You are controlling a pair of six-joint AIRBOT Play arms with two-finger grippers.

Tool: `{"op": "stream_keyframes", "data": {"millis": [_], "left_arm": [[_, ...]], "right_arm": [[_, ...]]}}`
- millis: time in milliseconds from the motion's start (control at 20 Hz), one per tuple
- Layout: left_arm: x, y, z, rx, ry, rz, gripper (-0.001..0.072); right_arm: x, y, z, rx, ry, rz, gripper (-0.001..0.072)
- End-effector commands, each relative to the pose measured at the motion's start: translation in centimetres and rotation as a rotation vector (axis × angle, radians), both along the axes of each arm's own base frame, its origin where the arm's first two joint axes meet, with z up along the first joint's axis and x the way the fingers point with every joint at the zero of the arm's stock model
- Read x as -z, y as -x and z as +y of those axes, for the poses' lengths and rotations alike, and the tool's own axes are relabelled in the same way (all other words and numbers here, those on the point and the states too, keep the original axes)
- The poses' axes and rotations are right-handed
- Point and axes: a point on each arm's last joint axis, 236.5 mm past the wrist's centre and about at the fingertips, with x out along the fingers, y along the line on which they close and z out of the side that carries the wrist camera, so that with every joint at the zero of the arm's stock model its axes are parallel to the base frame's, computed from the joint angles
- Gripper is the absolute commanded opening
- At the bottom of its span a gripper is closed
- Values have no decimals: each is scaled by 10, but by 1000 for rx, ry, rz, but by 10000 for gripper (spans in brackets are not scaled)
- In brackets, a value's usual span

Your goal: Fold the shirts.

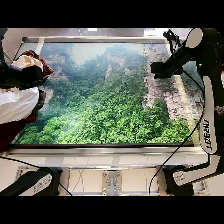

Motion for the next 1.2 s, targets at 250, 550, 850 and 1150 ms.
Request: {"op": "stream_keyframes", "data": {"millis": [250,550,850,1150], "left_arm": [[0,0,0,-1,0,-2,12],[-1,0,0,-1,0,-2,12],[-1,0,0,-1,0,-2,12],[-3,-5,2,25,-24,-30,12]], "right_arm": [[0,0,0,0,-1,-1,33],[0,0,0,0,-1,-1,34],[0,0,0,0,-1,-1,34],[-3,-8,1,5,-8,-35,33]]}}
